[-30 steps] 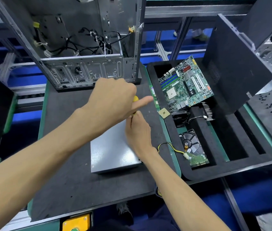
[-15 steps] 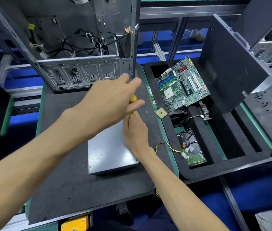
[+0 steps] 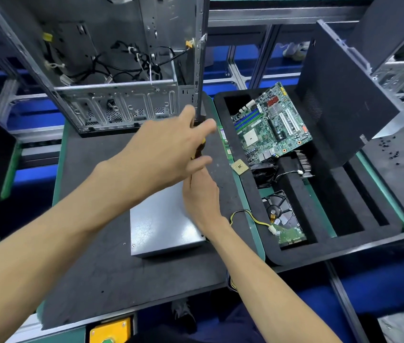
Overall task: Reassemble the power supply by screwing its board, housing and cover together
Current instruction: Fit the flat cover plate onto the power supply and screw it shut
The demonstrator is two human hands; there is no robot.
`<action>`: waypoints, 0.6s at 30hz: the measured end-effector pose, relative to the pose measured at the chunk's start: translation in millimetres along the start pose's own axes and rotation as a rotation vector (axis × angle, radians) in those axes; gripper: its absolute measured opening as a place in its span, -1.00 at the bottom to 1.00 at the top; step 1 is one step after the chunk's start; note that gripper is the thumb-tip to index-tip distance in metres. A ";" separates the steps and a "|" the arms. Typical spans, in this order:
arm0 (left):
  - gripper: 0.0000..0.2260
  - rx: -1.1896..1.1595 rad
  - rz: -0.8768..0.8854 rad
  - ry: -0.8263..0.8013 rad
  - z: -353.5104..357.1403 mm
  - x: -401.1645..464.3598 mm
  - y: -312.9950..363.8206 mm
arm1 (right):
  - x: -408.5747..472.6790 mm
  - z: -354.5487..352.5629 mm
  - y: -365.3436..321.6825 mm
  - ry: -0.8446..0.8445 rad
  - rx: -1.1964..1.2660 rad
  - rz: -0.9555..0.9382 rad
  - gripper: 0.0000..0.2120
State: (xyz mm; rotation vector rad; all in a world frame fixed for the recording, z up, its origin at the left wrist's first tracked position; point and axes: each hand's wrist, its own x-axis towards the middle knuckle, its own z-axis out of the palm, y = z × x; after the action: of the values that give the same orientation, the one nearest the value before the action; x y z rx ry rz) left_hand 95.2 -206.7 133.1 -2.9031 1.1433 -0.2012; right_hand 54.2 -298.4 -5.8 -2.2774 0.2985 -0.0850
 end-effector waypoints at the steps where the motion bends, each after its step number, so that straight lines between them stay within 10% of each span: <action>1: -0.71 0.058 -0.067 0.001 0.3 2.7 1.6 | -0.4 0.0 -0.5 -0.001 -0.017 -0.004 -0.71; 6: -0.41 0.148 -0.279 0.054 -0.3 10.6 7.1 | 0.6 0.7 -0.4 0.006 -0.058 -0.032 -0.71; 10: -0.84 -0.024 -0.161 -0.038 7.8 4.0 2.5 | 1.3 1.9 1.5 0.013 -0.064 -0.038 -0.74; 14: -0.56 -0.203 0.131 -0.137 -0.5 0.2 -8.7 | 1.9 2.4 1.8 0.015 -0.032 -0.003 -0.73; 18: -0.72 0.032 -0.075 -0.057 -0.7 7.4 -7.3 | -0.8 1.7 -0.6 0.034 -0.032 -0.015 -0.75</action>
State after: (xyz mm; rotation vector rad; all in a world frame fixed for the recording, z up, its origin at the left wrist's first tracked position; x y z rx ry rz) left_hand 105.4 -206.4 135.1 -2.9061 1.0143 -0.1350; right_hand 53.8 -296.5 -6.4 -2.3118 0.3033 -0.1280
